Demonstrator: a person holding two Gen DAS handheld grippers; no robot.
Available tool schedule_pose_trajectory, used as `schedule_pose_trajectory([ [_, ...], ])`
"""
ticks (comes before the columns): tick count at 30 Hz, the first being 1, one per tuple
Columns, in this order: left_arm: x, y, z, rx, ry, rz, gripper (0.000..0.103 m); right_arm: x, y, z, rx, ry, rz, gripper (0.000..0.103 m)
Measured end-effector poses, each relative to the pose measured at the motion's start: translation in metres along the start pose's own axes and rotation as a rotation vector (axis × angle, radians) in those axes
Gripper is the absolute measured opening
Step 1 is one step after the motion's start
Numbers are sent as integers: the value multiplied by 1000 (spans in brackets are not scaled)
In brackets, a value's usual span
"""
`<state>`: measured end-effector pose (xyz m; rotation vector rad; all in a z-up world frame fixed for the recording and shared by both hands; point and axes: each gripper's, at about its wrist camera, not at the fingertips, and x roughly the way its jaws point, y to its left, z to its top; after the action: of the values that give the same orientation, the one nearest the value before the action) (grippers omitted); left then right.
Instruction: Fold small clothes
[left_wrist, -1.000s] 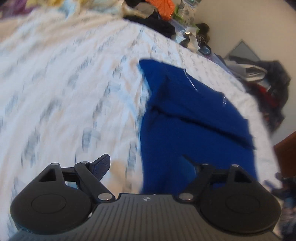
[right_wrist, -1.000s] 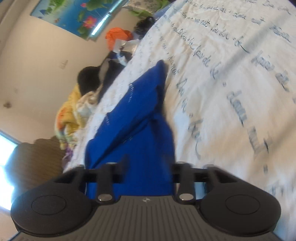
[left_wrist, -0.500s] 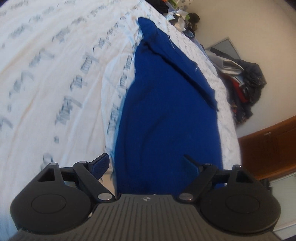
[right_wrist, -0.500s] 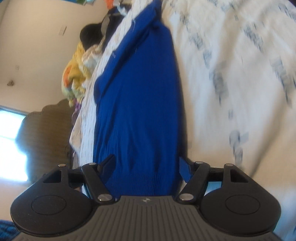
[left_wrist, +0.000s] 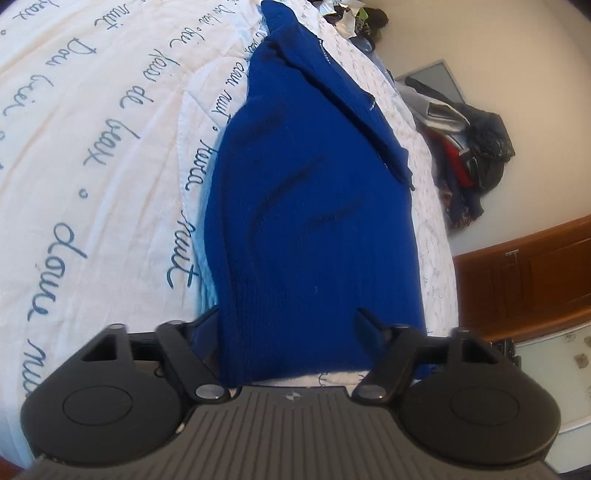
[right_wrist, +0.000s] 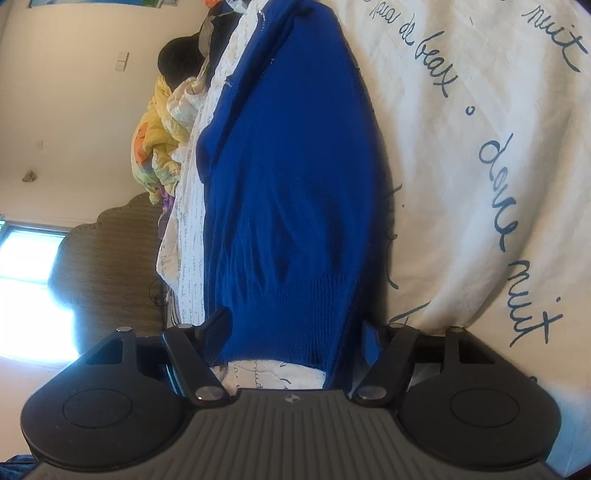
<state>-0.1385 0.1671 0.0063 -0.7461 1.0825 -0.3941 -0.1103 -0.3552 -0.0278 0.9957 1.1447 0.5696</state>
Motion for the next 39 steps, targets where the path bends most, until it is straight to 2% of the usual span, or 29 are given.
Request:
schedule_pose_trajectory([
  [1,2,1,-1,-5,-3,21,43,1,0,-1,0,-10,-4,65],
  [2,6,3,-2,-17,17,56,5,2,-1,-2,-1,-29,-32,35],
  [3,10,6,-2,-31,20,63,9,5,-3,-1,-2,-25,-80,5],
  [4,10,7,0,-32,15,65,10,9,-6,-2,-11,-21,-90,4],
  [6,1,-6,3,25,-25,127,7,7,-4,-2,-33,-38,-92,4],
  [7,-10,-14,6,65,-45,105,7,1,6,-2,-73,-58,-114,4],
  [9,-28,-31,8,122,-77,77,7,-24,25,0,-133,-106,-87,4],
  [11,-30,-34,4,163,-61,70,8,-47,37,-1,-206,-128,-166,4],
  [13,-13,-23,-2,147,-1,123,8,-58,24,0,-177,-115,-221,4],
  [15,6,-13,-9,136,24,172,10,-48,11,-4,-161,-82,-261,4],
  [16,7,-10,-10,136,7,157,11,-40,8,-7,-182,-66,-293,4],
  [18,7,-10,-9,124,5,168,11,-37,1,-11,-171,-85,-259,3],
  [21,-1,-17,-3,185,10,215,12,-37,1,-12,-189,-107,-263,5],
  [22,-11,-22,2,214,-14,250,11,-38,3,-9,-186,-109,-279,6],
  [23,-21,-26,8,243,-60,288,18,-40,9,-5,-186,-114,-317,9],
  [24,-28,-35,16,277,-110,318,33,-46,19,0,-200,-144,-361,13],
  [25,-33,-46,25,318,-170,348,43,-48,32,6,-240,-206,-402,14],
  [26,-31,-59,35,359,-229,376,61,-48,47,13,-296,-283,-431,14],
  [27,-24,-76,43,417,-299,414,73,-44,61,22,-354,-345,-444,14],
  [29,12,-111,60,534,-397,474,74,-18,84,48,-430,-390,-426,16],
  [31,61,-135,75,581,-450,505,71,26,102,74,-486,-378,-382,28],
  [32,85,-142,83,581,-435,498,71,53,109,88,-515,-365,-362,37],
  [33,110,-147,91,577,-401,486,71,82,115,104,-536,-349,-374,37],
  [36,173,-137,106,548,-310,551,70,152,130,132,-584,-317,-507,37],
  [37,184,-128,105,590,-334,582,73,167,129,135,-617,-316,-570,36],
  [38,181,-119,95,648,-387,625,91,171,126,131,-695,-353,-595,37],
  [39,175,-109,91,661,-410,645,103,171,120,127,-745,-367,-617,37],
])
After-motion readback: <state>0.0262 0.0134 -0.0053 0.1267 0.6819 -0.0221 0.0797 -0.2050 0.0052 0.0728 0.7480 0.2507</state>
